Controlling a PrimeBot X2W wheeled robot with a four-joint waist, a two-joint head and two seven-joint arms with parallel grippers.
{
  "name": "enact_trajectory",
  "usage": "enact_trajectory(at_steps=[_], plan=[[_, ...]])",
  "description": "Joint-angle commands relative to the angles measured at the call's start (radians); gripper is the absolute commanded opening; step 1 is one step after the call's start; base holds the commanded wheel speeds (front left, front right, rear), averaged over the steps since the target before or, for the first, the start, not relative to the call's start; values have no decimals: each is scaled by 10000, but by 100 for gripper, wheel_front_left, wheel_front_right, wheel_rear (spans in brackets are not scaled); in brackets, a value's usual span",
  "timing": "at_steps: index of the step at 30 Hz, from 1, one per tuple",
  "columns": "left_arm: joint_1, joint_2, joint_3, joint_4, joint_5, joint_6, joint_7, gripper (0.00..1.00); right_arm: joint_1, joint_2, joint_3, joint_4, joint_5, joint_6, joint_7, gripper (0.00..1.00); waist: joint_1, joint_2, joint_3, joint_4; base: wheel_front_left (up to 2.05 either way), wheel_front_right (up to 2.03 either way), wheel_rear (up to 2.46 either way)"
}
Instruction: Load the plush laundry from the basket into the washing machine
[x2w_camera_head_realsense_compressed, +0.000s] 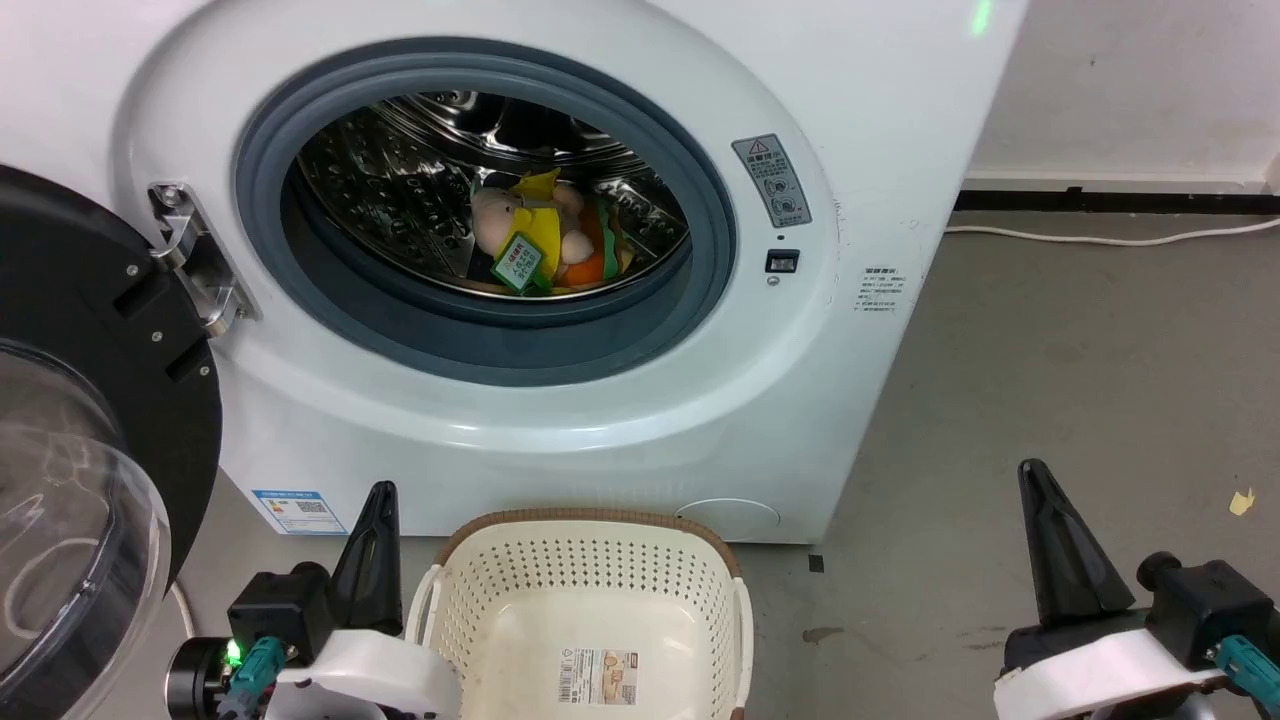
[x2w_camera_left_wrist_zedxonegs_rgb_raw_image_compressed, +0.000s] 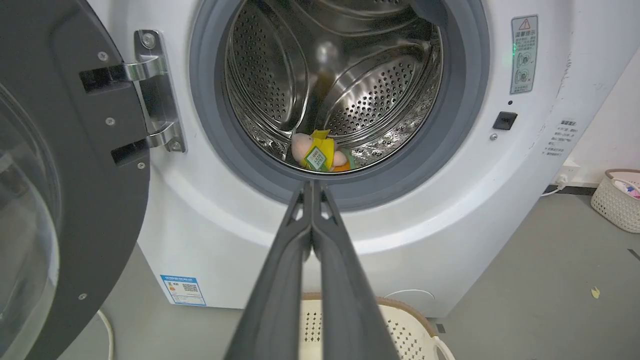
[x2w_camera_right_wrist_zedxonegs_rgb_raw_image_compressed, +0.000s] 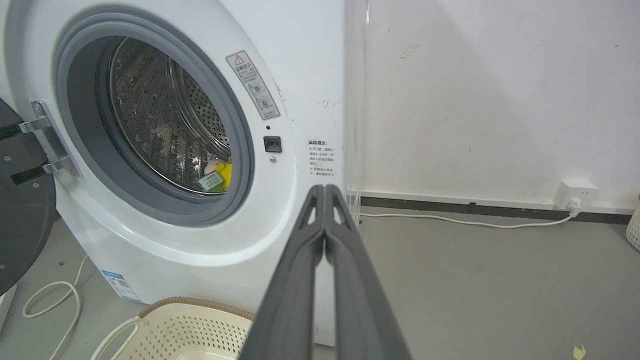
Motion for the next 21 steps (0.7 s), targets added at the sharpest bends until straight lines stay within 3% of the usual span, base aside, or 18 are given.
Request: enact_trajectory(at_steps=[1,21], plan=[[82,-46,24,-81,126,36,73,0,-77,-4,22,45,-108,-4,77,0,0,0,-16,6,0,0,0],[113,-76,89,-236,480,54,461,0,-112,-6,40,155,-361,-5,466,0,0,0,-166,59,0,0,0]])
